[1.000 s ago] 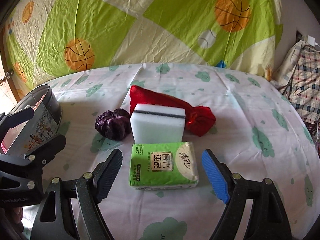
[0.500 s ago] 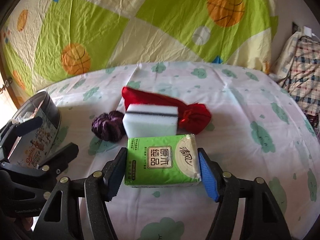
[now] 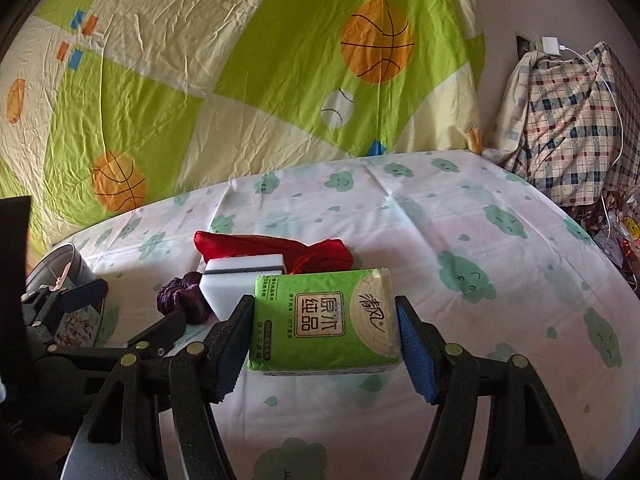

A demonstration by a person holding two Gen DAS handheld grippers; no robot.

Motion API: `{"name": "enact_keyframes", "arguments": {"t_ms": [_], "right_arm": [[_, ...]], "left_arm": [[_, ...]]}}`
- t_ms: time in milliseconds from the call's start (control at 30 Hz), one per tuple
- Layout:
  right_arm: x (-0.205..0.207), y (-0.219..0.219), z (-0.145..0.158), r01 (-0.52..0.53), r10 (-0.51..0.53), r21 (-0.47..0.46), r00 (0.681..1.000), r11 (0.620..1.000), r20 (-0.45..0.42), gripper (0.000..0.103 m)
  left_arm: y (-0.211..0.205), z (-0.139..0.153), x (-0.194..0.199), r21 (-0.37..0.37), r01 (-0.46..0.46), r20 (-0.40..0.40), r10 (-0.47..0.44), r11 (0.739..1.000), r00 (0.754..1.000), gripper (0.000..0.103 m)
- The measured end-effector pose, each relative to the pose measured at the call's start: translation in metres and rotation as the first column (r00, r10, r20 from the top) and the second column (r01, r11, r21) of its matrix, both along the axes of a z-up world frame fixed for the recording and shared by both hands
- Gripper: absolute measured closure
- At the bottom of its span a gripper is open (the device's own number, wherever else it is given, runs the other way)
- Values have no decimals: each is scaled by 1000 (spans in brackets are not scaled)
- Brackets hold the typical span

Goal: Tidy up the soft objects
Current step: 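Grasp the purple scrunchie with the left tool while the right tool grasps the green tissue pack, then lift the scrunchie and tissue pack toward the grey tin with both tools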

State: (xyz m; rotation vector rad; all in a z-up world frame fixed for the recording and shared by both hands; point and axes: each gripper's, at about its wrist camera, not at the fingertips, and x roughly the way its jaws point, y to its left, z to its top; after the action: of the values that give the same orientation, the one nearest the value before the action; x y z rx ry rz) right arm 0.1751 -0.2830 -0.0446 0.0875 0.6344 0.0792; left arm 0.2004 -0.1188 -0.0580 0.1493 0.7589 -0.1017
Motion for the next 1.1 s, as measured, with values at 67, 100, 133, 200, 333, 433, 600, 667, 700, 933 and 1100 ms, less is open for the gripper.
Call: {"name": "enact_keyframes", "arguments": {"t_ms": [67, 100, 133, 200, 333, 433, 600, 667, 700, 933, 1100], "right_arm": [[-3, -2, 1, 4, -4, 7, 1000, 1000, 13, 33], [-4, -3, 1, 5, -5, 11, 1000, 1000, 18, 33], [-5, -3, 1, 5, -6, 13, 1000, 1000, 19, 33], [-5, -3, 1, 5, -5, 15, 1000, 1000, 22, 33], [-5, -1, 1, 0, 0, 1, 1000, 1000, 22, 33], [-6, 1, 1, 3, -2, -15, 1000, 1000, 27, 33], [-8, 2, 2, 6, -5, -31, 999, 999, 43, 33], [-9, 2, 3, 7, -5, -32, 999, 999, 46, 33], [-9, 2, 3, 7, -6, -32, 999, 999, 47, 33], [-15, 6, 6, 1, 3, -44, 997, 999, 82, 33], [-17, 6, 8, -11, 15, -38, 995, 999, 98, 33]], "left_arm": [[-3, -2, 5, 1, 4, -8, -4, 1000, 1000, 5], [-5, -3, 7, 4, 5, -9, -5, 1000, 1000, 6], [-7, -4, 9, 8, 7, -11, -7, 1000, 1000, 8], [-8, -6, 12, 9, 10, -14, -10, 1000, 1000, 9], [-5, -12, 22, -8, 10, -51, -10, 1000, 999, 23], [-3, -14, 25, -43, 31, -73, -34, 999, 997, 45], [4, -14, 24, -108, 46, -82, -55, 993, 995, 61], [7, -12, 21, -118, 41, -70, -50, 992, 996, 62], [8, -10, 18, -119, 33, -58, -40, 992, 997, 62], [21, 1, -5, -138, 5, 33, 0, 990, 999, 62], [30, 7, -19, -138, -20, 94, 33, 990, 995, 62]]}}
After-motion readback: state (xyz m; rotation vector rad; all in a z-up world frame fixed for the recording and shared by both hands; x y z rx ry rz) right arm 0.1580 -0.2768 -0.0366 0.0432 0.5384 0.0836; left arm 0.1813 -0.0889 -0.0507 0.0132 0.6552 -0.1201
